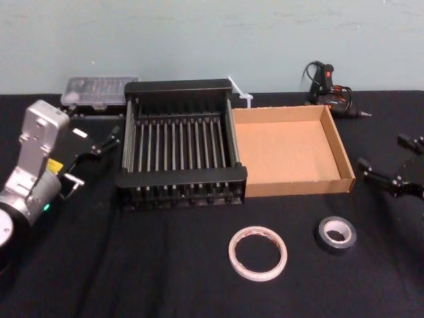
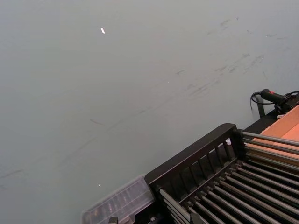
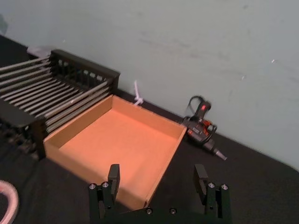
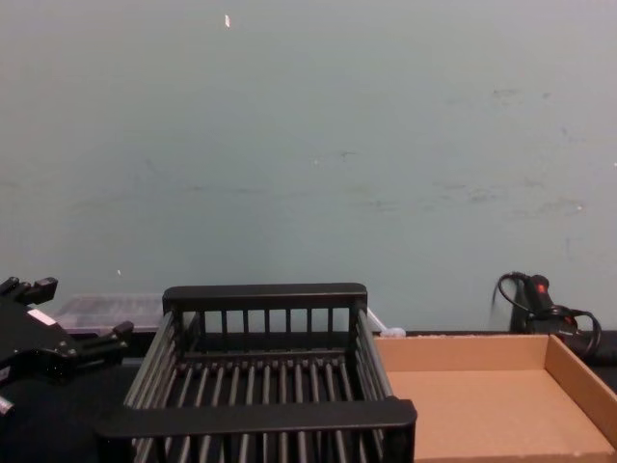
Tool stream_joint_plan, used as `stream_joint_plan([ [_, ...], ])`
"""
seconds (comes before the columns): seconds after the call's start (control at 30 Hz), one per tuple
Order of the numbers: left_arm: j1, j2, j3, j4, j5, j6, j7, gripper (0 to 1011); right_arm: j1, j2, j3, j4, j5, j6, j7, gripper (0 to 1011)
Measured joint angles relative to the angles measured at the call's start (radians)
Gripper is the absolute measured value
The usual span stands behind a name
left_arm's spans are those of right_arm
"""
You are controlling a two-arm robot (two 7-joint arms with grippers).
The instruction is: Pick up the white tape and place it into the black box , Pick up the silver tape and place it into the brown box.
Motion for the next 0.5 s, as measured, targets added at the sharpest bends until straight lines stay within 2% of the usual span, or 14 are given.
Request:
stream_joint_plan([
  [0.27, 0.000, 0.000, 0.000, 0.000, 0.000, 0.000, 0.000, 1002, -0.052, 0.018, 0.018, -0.030, 0.018, 0.056, 0.045, 1002],
  [0.5, 0.000, 0.000, 0.000, 0.000, 0.000, 0.000, 0.000, 1001, -0.061, 0.025, 0.016, -0.033, 0.019, 0.109, 0.083, 1000],
])
